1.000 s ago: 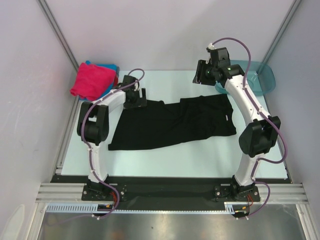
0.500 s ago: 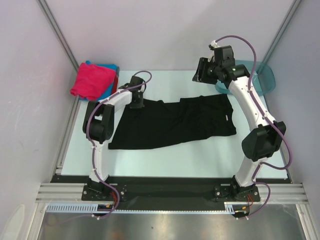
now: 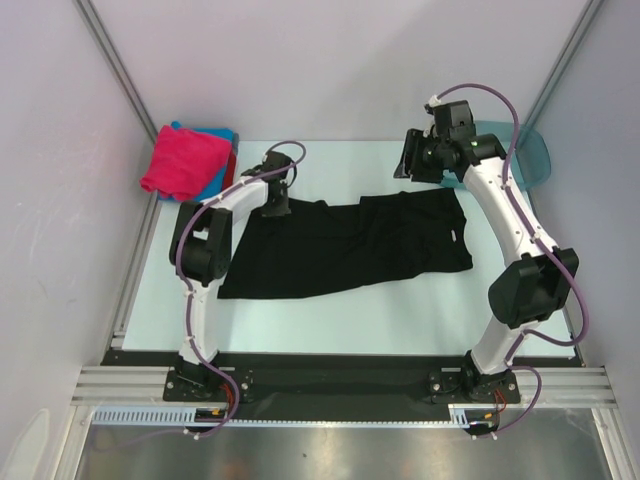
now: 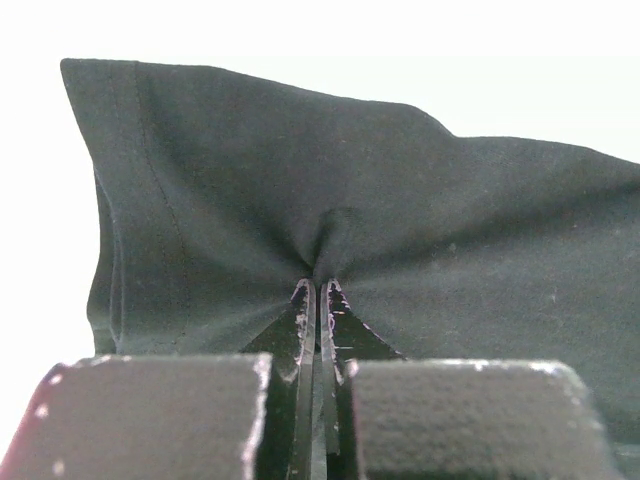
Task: Fold and stack the t-shirts
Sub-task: Fold the tshirt
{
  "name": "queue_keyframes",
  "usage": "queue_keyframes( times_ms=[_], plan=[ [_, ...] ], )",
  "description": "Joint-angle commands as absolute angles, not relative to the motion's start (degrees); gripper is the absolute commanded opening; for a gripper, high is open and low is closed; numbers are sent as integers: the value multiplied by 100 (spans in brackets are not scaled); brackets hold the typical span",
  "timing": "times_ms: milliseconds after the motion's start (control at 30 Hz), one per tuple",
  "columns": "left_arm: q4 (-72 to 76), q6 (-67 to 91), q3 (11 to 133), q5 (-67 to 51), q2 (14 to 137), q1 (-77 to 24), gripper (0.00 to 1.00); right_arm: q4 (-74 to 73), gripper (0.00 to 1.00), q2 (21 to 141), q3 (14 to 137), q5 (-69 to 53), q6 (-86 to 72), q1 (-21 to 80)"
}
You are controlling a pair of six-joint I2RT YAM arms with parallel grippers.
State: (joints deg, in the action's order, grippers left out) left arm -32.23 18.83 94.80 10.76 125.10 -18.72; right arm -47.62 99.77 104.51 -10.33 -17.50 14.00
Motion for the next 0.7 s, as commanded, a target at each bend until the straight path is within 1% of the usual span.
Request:
queue_keyframes(
  times_ms=[0,267,667],
  plan=[
    [-3770,2285,9536,879,12788,-1881,0,-5273,54,9686,10442,-739,-1679,1371],
    [-4157,2522,9773,1318,12595,-1802,0,-5317,54,9624,10213,-835,-1573,1283],
    [-4438,2654,9729,1696,12454,-1293,0,-5580,54,9721,10143,-1046,-1433,1239]
  ],
)
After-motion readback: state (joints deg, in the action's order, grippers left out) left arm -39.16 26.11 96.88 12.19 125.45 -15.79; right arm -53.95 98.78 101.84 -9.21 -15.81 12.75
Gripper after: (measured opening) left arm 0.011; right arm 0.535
